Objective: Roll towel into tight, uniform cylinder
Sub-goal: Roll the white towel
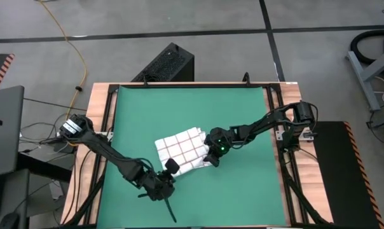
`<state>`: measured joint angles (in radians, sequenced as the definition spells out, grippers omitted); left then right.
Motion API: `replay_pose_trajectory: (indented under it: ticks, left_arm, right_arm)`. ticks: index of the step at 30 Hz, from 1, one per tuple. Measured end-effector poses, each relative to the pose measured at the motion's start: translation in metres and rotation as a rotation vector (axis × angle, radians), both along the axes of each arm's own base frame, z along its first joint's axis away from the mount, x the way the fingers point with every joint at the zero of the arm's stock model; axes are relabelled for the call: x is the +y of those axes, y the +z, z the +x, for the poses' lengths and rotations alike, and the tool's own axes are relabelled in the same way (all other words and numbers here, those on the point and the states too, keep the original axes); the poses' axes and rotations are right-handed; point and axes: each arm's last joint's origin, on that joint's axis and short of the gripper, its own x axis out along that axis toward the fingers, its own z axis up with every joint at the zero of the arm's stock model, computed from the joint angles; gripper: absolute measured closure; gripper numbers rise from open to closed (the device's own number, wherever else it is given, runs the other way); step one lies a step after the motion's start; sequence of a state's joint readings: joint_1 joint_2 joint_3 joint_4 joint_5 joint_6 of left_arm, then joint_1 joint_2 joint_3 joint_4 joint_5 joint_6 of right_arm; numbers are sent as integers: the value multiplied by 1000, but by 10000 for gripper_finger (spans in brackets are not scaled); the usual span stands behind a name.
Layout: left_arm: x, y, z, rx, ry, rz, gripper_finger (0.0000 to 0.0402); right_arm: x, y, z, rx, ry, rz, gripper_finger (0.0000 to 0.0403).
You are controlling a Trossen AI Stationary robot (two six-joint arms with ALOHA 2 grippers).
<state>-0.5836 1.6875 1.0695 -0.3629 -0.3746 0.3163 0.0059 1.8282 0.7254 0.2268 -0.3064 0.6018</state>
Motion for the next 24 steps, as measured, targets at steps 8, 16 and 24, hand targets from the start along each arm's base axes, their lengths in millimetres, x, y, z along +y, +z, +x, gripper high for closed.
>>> replay_pose_trajectory:
  ticks: [8,16,24]
  left_arm:
    - [4,-12,2,74,-28,35,402]
    - [18,-26,2,146,63,149,402]
    - [27,-16,-3,142,159,171,402]
  right_arm:
    - [0,0,0,0,-4,-6,357]
    - [0,0,1,-11,-7,-9,357]
    - [0,0,1,-12,-8,-10,357]
